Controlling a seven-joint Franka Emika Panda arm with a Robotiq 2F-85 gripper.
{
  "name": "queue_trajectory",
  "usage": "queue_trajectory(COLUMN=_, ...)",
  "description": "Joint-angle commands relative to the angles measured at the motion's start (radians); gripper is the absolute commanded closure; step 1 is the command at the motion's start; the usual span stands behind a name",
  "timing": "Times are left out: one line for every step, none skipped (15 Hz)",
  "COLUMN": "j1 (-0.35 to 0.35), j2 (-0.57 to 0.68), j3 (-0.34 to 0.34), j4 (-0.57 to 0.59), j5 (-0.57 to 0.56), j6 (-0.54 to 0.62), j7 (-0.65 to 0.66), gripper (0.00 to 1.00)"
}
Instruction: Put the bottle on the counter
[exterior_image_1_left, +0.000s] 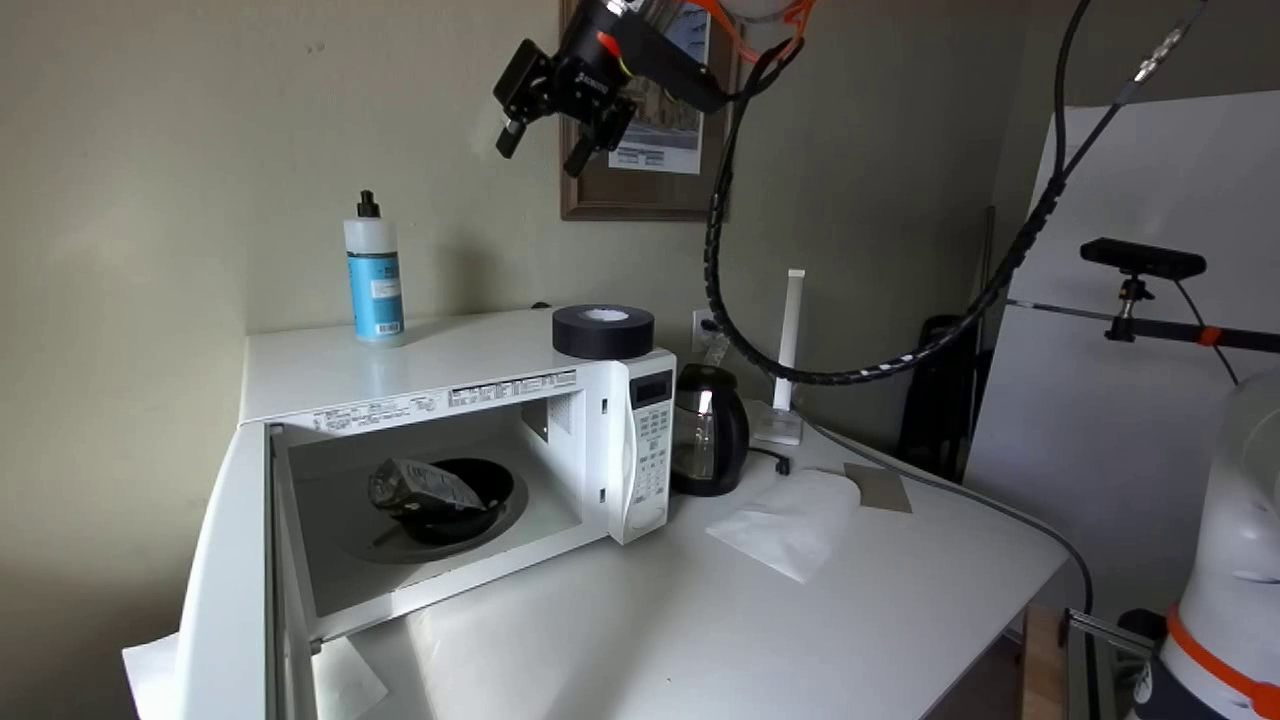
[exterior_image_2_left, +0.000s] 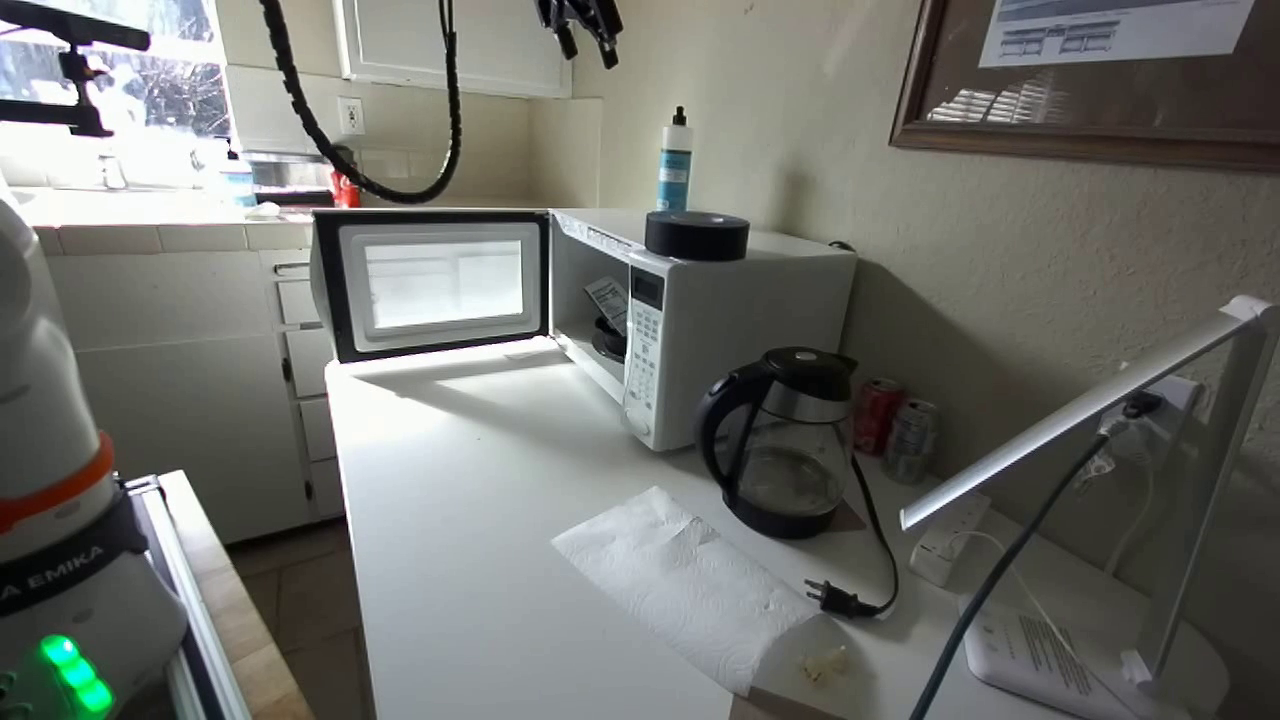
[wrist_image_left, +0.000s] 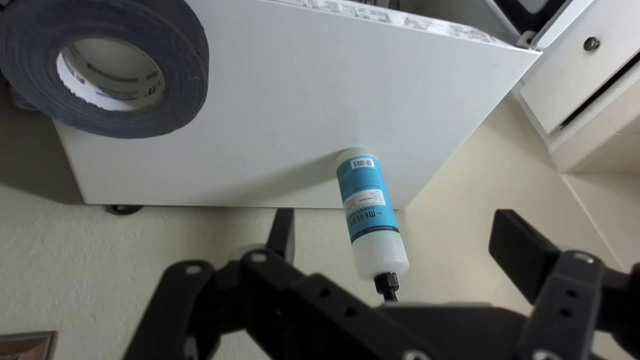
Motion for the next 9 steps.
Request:
queue_trajectory(j1=0.028, j2=0.216, j3=-0.005, j4=0.25, j5=-0.11, j6=-0.011, j7=-0.123, gripper=0.0)
queue_trajectory(j1=0.038, j2=0.264, j3=-0.008, j4=0.307, j5=-0.163, j6=-0.013, j7=-0.138, gripper=0.0)
queue_trajectory(j1=0.051, j2=0.312, j3=-0.014, j4=0.364, j5=-0.227, j6=-0.023, j7=-0.13, gripper=0.0)
queue_trajectory(j1=0.07, j2=0.357, j3=-0.025, j4=0.421, j5=-0.286, j6=-0.026, j7=-0.107, gripper=0.0)
queue_trajectory(j1=0.092, j2=0.404, j3=-0.04, j4=0.477, j5=-0.337, j6=-0.023, j7=-0.07, gripper=0.0)
queue_trajectory(j1=0.115, j2=0.449, j3=-0.054, j4=0.532, j5=-0.351, j6=-0.038, j7=-0.033, gripper=0.0)
queue_trajectory(j1=0.131, j2=0.489, j3=-0.058, j4=0.585, j5=-0.32, j6=-0.063, j7=-0.028, gripper=0.0)
queue_trajectory(j1=0.082, j2=0.386, j3=-0.032, j4=0.439, j5=-0.302, j6=-0.004, j7=-0.062, gripper=0.0)
queue_trajectory(j1=0.097, j2=0.425, j3=-0.038, j4=0.484, j5=-0.302, j6=-0.012, j7=-0.055, gripper=0.0)
